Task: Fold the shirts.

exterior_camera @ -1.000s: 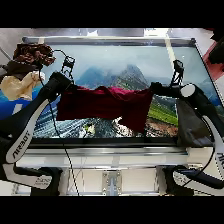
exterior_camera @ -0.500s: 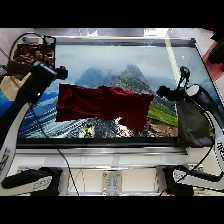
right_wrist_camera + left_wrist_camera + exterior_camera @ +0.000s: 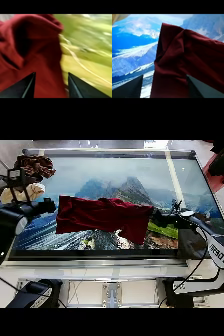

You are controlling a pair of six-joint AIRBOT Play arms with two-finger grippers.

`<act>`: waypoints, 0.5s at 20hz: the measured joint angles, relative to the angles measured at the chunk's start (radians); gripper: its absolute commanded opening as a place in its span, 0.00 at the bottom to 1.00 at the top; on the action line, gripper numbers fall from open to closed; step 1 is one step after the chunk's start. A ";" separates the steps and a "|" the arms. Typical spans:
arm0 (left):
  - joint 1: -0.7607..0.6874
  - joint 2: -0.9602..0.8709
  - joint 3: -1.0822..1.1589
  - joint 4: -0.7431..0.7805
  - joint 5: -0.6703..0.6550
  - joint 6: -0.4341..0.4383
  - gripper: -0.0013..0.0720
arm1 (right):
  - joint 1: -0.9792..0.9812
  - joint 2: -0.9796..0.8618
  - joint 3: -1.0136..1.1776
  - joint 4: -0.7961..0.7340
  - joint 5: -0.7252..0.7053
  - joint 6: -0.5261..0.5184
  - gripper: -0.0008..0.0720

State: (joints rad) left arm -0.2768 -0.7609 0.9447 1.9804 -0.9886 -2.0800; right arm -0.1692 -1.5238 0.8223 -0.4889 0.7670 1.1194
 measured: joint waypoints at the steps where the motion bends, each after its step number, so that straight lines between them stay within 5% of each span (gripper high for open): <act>1: 0.000 0.020 -0.006 -0.011 -0.015 0.000 0.85 | 0.008 -0.018 -0.003 0.055 0.001 -0.027 0.66; 2: 0.000 0.038 -0.011 -0.022 -0.031 -0.002 0.85 | 0.015 -0.030 -0.005 0.097 -0.005 -0.051 0.59; 5: 0.000 0.063 -0.018 -0.049 -0.069 -0.004 0.84 | 0.030 -0.053 -0.002 0.168 -0.051 -0.102 0.04; 10: 0.000 0.077 -0.100 -0.030 -0.131 -0.019 0.84 | 0.035 -0.058 0.061 0.255 0.034 -0.148 0.04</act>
State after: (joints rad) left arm -0.2768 -0.6842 0.8448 1.9503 -1.1194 -2.0991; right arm -0.1337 -1.5818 0.8829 -0.2337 0.8005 0.9714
